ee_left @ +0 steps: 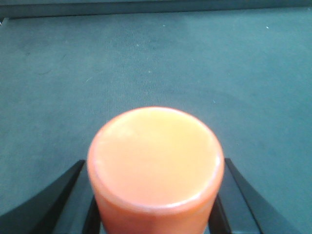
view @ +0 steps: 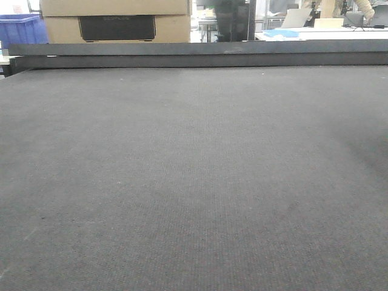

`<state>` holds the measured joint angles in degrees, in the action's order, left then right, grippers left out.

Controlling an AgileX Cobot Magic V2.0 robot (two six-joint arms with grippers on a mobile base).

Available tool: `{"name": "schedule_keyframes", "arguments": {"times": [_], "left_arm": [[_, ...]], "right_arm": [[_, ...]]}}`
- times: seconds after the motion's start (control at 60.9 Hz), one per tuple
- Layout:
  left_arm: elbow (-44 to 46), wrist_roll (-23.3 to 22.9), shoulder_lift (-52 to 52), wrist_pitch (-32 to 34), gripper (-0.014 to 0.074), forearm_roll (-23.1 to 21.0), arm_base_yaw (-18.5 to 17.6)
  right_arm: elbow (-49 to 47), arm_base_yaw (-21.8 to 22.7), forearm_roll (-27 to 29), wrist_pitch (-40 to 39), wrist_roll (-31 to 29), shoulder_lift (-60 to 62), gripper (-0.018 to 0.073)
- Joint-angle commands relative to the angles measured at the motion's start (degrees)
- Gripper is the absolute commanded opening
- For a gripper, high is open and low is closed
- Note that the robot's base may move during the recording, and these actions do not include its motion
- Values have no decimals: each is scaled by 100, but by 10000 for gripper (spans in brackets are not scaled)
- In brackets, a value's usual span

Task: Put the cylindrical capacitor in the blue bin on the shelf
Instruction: 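Raise both held objects above the table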

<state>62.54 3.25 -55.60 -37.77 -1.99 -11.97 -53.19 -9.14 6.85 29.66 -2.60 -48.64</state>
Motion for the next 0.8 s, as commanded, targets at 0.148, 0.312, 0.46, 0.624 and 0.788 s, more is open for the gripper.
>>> {"name": "schedule_keyframes", "arguments": {"times": [0.148, 0.312, 0.46, 0.624, 0.788], "left_arm": [[-392, 14, 915, -153, -111, -1, -45], [-788, 14, 1449, -142, -111, 20, -45], [-1016, 14, 1692, 18, -111, 20, -45], [-1050, 14, 1707, 30, -111, 20, -45], [-1048, 14, 1707, -29, -111, 20, -45]], "right_arm": [[489, -15, -10, 26, 9, 1230, -148], [533, -15, -10, 298, 9, 1749, -148], [533, -15, -10, 310, 9, 1900, -148], [533, -15, -10, 287, 9, 1899, -148], [533, -15, -10, 287, 9, 1899, -148]]}}
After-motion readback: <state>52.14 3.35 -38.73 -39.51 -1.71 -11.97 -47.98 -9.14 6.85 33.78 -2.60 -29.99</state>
